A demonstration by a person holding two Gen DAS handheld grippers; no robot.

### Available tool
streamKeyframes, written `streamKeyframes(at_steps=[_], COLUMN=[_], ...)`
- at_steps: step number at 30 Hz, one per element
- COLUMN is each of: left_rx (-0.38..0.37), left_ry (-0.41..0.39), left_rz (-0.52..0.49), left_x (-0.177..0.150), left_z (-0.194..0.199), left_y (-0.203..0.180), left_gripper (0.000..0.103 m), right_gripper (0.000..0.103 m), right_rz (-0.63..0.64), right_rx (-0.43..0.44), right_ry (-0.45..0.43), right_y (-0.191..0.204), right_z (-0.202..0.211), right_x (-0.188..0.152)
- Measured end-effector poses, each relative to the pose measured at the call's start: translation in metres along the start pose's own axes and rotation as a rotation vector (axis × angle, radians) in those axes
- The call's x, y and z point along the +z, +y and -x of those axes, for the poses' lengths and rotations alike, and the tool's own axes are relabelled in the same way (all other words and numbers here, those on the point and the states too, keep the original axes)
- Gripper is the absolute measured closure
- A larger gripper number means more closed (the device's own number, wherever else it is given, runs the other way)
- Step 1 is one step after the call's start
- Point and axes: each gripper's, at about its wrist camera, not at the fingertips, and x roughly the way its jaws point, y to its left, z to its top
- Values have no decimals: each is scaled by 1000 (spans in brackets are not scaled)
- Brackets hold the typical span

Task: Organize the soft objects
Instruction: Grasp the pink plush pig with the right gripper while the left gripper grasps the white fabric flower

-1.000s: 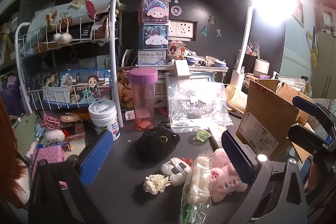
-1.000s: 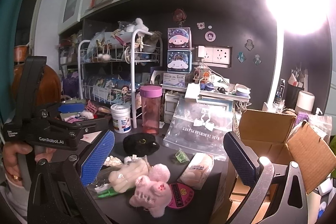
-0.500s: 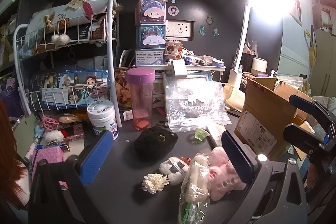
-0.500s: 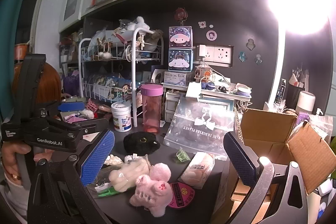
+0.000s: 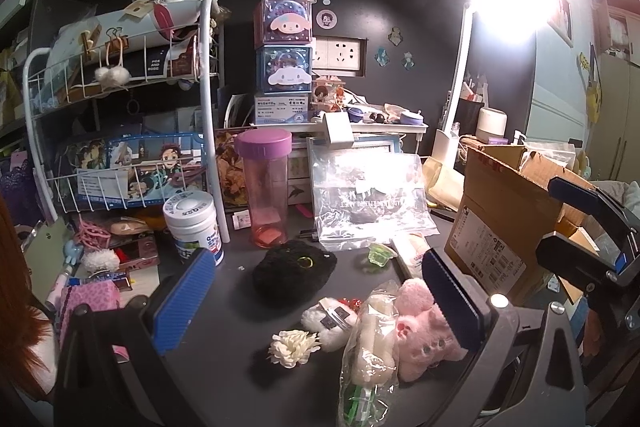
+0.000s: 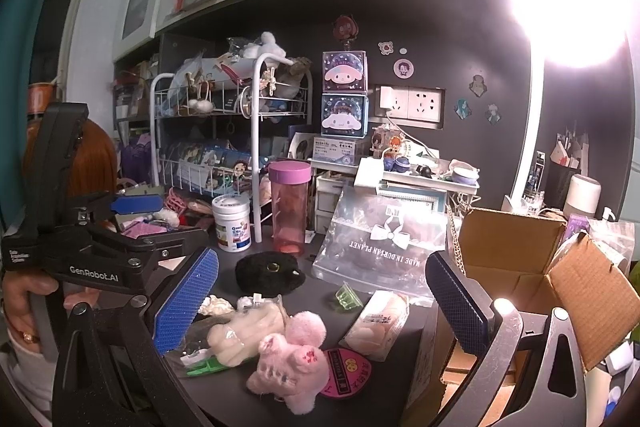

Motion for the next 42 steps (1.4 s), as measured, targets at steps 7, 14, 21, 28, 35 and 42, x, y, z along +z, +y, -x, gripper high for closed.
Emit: streamKeyframes(at_steps=[7, 14, 21, 28, 35, 42], left_rx=[-1, -15, -30, -57, -122, -210], left_ry=[1, 17, 41, 84, 120, 153], left_rz=[0, -14, 6, -5, -8, 7], left_x=[0, 1, 2, -8, -31, -45], left_z=[0, -7, -21, -37, -54, -68], left_y=[0, 6, 34, 65, 83, 84], left_gripper=[0, 1, 1, 1, 1, 1], right_gripper=[0, 0, 8, 30, 33, 32], right_rz=[3, 45, 140, 150, 96, 91], right_rx=[0, -15, -37, 74, 33, -26], right_ry=[-5, 5, 11, 123, 312, 417], right_y=[0, 5, 27, 55, 56, 53], right_z=[0, 1, -2, -27, -63, -83], right_x=[0, 6, 12, -5, -50, -84])
